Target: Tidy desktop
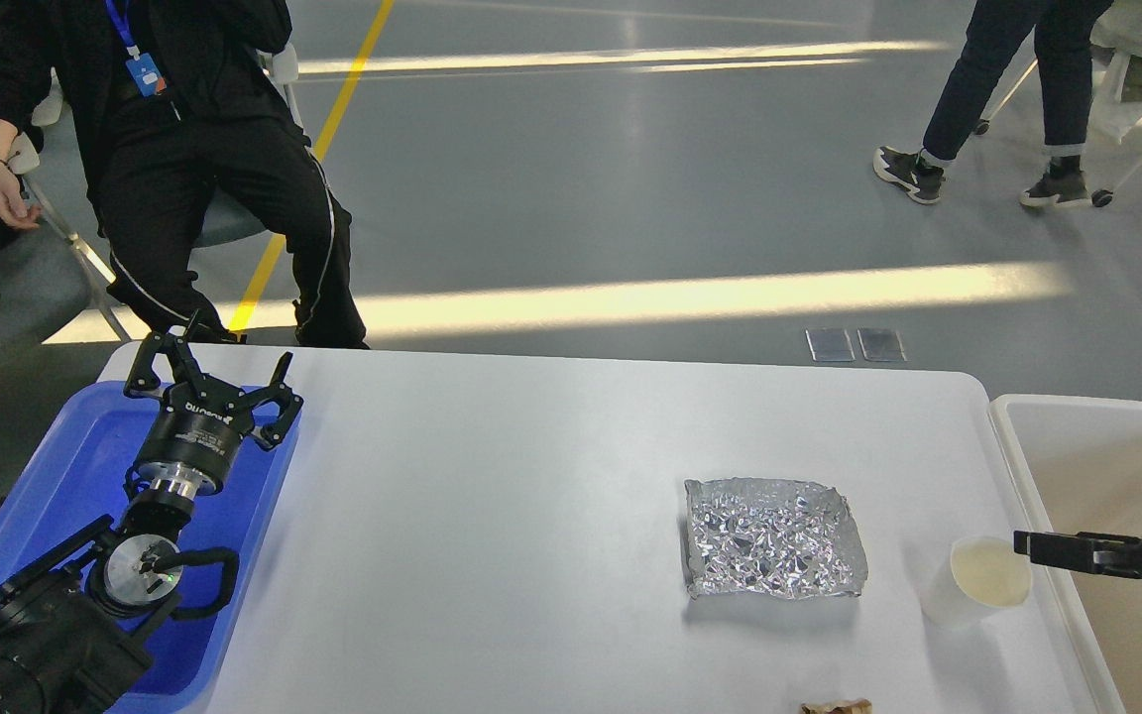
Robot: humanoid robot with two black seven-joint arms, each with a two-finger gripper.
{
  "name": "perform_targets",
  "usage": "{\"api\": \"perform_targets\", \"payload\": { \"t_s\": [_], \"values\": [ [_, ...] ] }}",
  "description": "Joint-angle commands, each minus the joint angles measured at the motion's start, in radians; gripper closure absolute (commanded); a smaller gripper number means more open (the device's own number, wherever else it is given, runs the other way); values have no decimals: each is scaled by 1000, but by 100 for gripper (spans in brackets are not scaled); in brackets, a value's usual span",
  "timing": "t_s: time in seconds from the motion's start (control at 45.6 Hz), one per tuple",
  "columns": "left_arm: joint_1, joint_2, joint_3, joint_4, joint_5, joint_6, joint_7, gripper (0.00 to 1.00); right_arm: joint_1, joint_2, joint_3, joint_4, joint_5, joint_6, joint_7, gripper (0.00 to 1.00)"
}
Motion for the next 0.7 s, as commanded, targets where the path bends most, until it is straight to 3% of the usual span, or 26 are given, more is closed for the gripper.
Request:
{"api": "perform_targets", "payload": {
  "t_s": [0.0,0.197,0.351,0.483,0.68],
  "values": [
    [0,0,0,0,0,0,-1,0,-90,53,58,-22,-1,-54,0,2],
    [0,0,0,0,-1,0,1,0,-99,55,59,-28,-3,-55,0,3],
    [0,0,0,0,0,0,-1,0,-106,55,59,-28,-3,-55,0,15],
    [0,0,0,0,0,0,-1,0,-105,53,61,-28,-3,-61,0,38],
    [0,0,0,0,0,0,-1,0,-105,47,53,-22,-3,-64,2,91]
  ]
}}
